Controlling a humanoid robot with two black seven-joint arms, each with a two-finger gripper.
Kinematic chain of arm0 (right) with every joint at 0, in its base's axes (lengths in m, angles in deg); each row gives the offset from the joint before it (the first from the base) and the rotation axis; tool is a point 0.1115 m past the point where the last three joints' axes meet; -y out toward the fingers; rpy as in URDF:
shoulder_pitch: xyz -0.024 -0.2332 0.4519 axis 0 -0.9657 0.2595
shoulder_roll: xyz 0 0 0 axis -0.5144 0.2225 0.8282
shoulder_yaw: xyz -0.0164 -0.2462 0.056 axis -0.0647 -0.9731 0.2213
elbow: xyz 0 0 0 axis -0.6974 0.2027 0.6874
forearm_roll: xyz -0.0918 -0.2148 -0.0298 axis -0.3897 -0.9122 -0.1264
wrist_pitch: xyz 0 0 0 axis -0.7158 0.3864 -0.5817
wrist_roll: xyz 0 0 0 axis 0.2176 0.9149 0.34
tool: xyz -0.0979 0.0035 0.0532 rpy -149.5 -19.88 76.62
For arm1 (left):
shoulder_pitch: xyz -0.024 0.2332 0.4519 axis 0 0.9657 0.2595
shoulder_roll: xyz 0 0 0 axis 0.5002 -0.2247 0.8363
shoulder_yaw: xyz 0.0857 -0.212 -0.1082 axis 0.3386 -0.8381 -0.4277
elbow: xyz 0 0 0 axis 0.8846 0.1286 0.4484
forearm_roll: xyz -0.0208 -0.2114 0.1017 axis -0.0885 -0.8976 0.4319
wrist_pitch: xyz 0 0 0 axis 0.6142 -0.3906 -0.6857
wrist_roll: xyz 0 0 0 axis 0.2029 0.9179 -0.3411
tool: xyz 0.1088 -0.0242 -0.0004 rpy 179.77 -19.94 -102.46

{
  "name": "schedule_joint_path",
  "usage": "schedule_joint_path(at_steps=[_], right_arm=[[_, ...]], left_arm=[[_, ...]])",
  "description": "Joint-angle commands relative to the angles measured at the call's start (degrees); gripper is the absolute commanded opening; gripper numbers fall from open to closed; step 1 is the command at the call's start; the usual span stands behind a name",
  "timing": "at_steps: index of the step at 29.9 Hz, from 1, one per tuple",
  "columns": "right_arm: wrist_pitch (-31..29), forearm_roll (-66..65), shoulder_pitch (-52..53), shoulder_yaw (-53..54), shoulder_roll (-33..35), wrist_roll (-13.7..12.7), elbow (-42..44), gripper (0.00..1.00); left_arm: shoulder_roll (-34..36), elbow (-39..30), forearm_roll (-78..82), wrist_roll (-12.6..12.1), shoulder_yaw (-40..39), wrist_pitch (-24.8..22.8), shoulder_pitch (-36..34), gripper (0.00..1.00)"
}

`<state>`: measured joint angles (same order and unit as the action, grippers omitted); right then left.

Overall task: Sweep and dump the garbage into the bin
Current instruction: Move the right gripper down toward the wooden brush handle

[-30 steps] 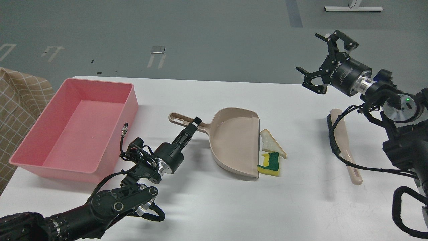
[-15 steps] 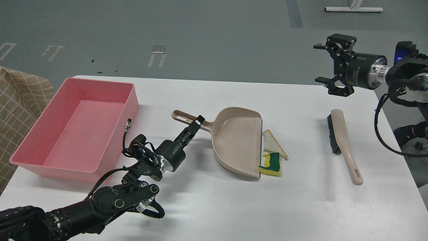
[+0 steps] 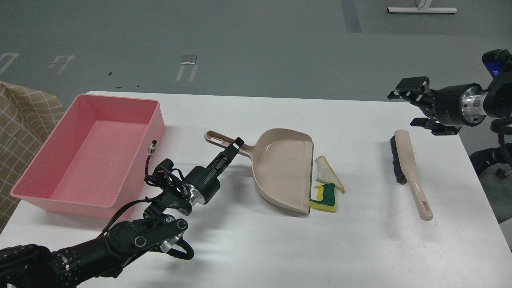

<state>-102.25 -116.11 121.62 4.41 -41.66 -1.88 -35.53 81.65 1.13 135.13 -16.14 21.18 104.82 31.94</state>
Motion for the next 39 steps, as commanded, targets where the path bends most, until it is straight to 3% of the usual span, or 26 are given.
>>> schedule_joint_path(at_steps=[1,16,39], right_arm=[[0.0,-2.0,-0.4,-4.9,3.3,-0.1,-3.9,0.94],[0.0,-2.1,-2.2,-9.9,11.8,-0.2,-11.7,0.94],[0.0,-2.1,-6.8,-11.5,12.4,-0.2,-12.6,0.94]], left_arm=[[0.6,-0.1,0.1,0.0,0.3,0.0,0.0,0.00],[1.2,-0.7,0.0,0.2,1.7,-0.1,0.3,0.00],[3.7,-2.6,-0.5,0.5,3.4,-2.0,0.0,0.00]])
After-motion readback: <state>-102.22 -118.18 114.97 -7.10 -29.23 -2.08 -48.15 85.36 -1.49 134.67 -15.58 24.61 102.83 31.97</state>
